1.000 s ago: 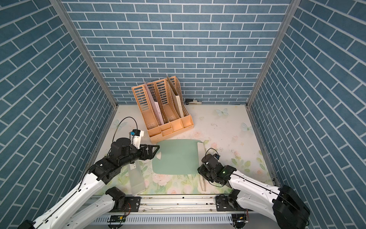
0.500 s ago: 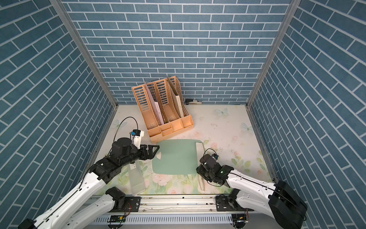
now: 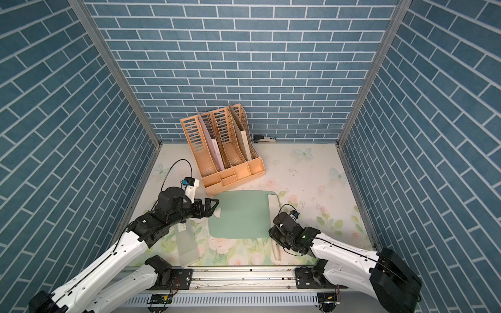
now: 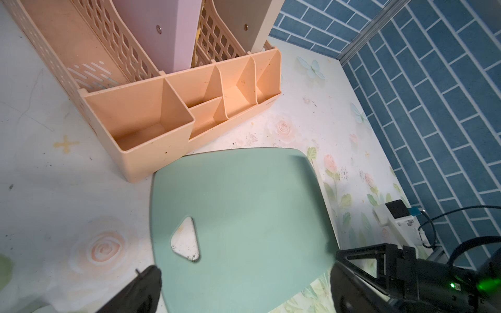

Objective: Align the knife with the edge of the cutting board
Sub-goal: Place the knife at the edge of the cutting board.

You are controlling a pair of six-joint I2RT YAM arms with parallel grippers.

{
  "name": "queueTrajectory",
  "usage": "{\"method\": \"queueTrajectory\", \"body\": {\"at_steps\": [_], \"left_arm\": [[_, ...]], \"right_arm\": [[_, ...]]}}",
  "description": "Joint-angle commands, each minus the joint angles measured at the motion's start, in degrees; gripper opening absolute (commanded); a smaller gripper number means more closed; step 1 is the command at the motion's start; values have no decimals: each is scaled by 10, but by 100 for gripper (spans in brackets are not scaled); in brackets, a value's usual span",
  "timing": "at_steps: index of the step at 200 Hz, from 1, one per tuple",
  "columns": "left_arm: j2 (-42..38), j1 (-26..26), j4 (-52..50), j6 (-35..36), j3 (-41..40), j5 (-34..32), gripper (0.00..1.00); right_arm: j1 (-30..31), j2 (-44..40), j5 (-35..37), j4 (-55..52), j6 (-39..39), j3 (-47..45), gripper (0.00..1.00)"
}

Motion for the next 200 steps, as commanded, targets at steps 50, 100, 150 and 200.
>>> {"method": "queueTrajectory", "body": {"at_steps": [50,100,150,200], "left_arm": [[15,-3,-25,1,11,-21,100],[20,-3,-29,2,13,-24,100],[38,-3,-38,2,18,-26,100],[50,-3,-40,0,19,-34,100]], "right_arm": [[10,32,39,-38,-29,6,31],[13,17,53,-63,-10,8,36],[14,18,48,-85,-11,16,33],[14,25,48,-103,-12,33,32]]}}
